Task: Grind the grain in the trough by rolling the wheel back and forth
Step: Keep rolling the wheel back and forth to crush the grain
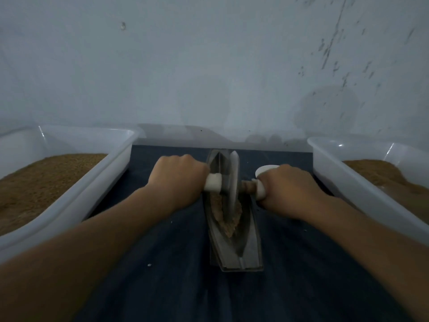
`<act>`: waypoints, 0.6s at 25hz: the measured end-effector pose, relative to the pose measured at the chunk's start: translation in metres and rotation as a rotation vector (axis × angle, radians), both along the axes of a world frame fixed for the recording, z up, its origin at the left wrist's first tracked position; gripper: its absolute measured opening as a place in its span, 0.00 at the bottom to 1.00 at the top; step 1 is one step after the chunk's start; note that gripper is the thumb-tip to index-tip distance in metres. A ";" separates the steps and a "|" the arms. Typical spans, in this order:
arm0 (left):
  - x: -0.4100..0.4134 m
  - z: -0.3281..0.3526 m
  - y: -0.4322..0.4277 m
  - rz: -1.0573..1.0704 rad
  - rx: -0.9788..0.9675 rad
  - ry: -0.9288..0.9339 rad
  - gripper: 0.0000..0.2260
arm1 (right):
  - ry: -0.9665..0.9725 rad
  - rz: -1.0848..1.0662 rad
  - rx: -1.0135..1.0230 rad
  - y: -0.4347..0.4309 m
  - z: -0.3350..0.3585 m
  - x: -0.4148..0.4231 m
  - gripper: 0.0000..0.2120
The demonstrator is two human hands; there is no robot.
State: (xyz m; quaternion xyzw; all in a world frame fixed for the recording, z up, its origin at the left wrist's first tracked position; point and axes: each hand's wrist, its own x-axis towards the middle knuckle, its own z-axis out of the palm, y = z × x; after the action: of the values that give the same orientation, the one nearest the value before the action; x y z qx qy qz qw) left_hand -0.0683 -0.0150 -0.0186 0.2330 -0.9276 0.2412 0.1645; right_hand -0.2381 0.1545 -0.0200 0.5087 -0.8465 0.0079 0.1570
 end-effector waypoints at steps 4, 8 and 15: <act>0.026 -0.007 0.008 -0.105 -0.098 0.063 0.11 | 0.103 0.046 -0.031 0.027 -0.003 0.009 0.16; -0.003 -0.016 -0.011 0.040 0.053 0.068 0.05 | 0.098 0.040 -0.051 -0.006 0.001 -0.002 0.16; 0.003 -0.008 -0.006 0.038 0.157 0.026 0.04 | 0.135 0.061 -0.040 -0.010 0.003 -0.007 0.16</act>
State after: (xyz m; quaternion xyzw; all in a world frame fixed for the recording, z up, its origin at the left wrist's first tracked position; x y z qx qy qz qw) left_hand -0.0650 -0.0212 -0.0269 0.2658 -0.9369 0.1677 0.1530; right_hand -0.2449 0.1446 -0.0171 0.5303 -0.8177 -0.0047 0.2238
